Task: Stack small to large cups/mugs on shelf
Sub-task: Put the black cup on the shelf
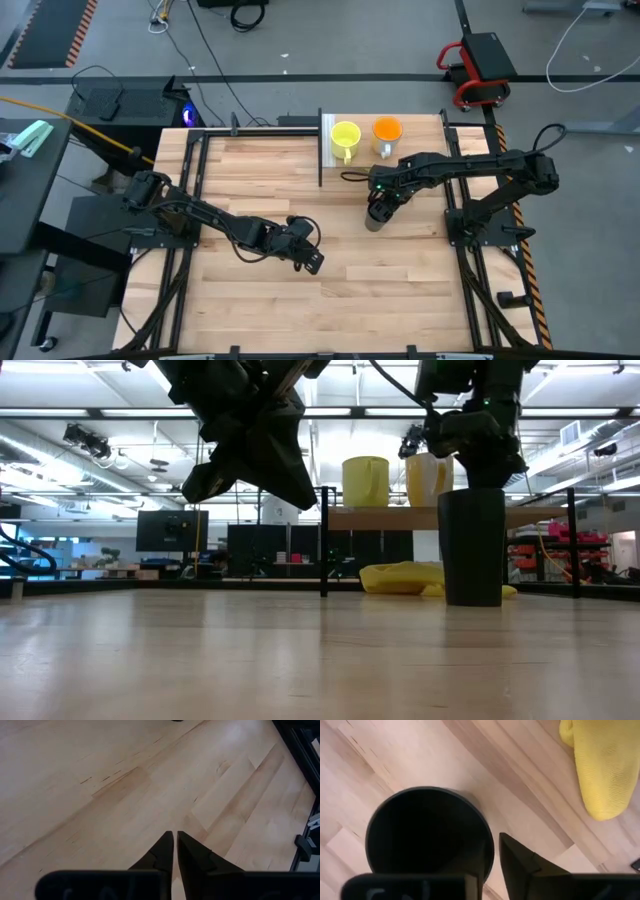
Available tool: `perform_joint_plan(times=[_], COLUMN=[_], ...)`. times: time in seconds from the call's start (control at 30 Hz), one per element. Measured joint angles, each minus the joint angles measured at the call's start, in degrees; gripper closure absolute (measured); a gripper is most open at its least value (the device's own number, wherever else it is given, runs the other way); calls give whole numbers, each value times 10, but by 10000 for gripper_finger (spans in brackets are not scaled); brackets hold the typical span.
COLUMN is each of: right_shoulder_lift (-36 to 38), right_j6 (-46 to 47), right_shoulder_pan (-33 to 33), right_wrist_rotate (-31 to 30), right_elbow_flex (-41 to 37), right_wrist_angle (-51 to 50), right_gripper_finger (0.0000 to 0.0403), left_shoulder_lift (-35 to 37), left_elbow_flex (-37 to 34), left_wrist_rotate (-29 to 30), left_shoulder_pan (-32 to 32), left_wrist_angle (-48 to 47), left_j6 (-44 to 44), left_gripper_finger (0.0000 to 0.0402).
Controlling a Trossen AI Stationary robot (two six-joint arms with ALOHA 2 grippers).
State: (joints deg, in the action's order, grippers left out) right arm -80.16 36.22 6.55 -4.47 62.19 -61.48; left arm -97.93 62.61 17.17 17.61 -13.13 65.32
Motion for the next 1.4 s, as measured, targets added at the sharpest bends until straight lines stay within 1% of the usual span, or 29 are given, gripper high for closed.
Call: perform_joint_plan(times=[0.23, 0.47, 0.6, 0.73, 0.93, 1.03, 1.23, 1.4], right_shoulder_lift=[1, 8, 33, 62, 112, 121, 133, 130], right_j6=[-18, -27, -33, -34, -30, -30, -33, -50], right_shoulder_pan=[0, 0, 0, 0, 1, 7, 46, 94], right_wrist_rotate=[7, 23, 25, 25, 23, -3, -11, -11], right_elbow_flex=[0, 0, 0, 17, 75, 124, 218, 270], right_wrist_angle=[-15, -52, -92, -145, -226, -289, -285, -285], right_gripper_finger=[393, 393, 396, 398, 399, 400, 400, 400], left_shoulder_lift=[0, 0, 0, 0, 0, 0, 0, 0], left_elbow_flex=[0, 0, 0, 0, 0, 0, 0, 0], left_wrist_rotate=[0, 0, 0, 0, 1, 1, 1, 1], left_shoulder_pan=[0, 0, 0, 0, -1, -1, -1, -1], left_wrist_angle=[0, 0, 0, 0, 0, 0, 0, 2], left_j6=[0, 0, 0, 0, 0, 0, 0, 1], left_gripper_finger=[367, 378, 376, 370, 369, 374, 377, 371])
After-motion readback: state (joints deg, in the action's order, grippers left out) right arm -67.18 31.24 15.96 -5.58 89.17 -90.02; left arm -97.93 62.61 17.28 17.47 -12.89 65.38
